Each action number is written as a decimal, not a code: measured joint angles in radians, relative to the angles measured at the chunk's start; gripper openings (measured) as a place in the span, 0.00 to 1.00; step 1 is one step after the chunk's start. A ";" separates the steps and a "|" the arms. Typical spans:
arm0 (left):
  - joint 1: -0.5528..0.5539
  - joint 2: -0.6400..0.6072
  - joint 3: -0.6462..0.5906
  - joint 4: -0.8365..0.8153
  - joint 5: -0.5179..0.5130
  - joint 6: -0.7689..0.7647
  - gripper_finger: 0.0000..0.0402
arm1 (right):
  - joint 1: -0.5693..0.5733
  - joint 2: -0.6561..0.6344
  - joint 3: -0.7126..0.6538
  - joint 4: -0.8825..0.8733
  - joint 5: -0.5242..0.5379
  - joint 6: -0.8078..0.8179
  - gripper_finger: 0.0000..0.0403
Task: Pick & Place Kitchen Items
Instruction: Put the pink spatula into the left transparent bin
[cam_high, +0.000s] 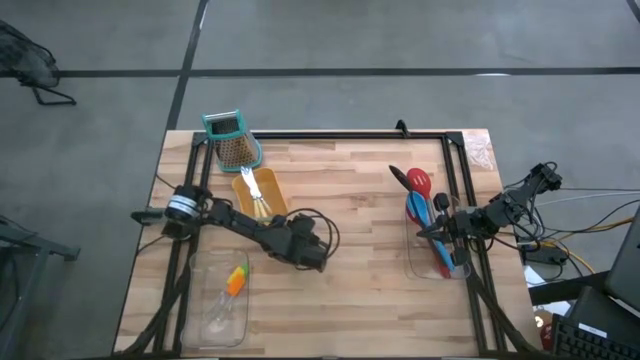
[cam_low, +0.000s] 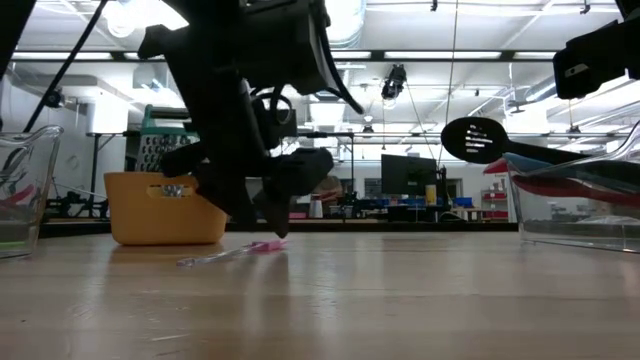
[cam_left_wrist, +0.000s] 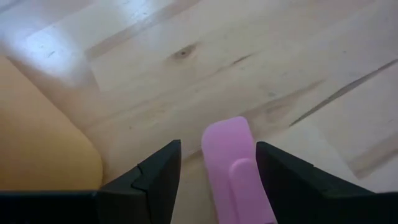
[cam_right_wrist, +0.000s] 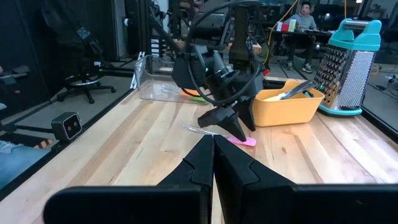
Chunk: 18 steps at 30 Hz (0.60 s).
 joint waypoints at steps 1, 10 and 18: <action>0.001 -0.001 -0.007 0.007 0.002 0.000 0.53 | 0.000 0.000 0.000 0.000 0.000 0.000 0.02; 0.001 -0.001 -0.025 0.042 0.031 0.002 0.53 | 0.000 0.000 0.000 0.000 0.000 -0.001 0.02; -0.001 -0.001 -0.020 0.022 0.074 0.036 0.53 | 0.000 0.000 0.000 0.000 0.000 0.000 0.02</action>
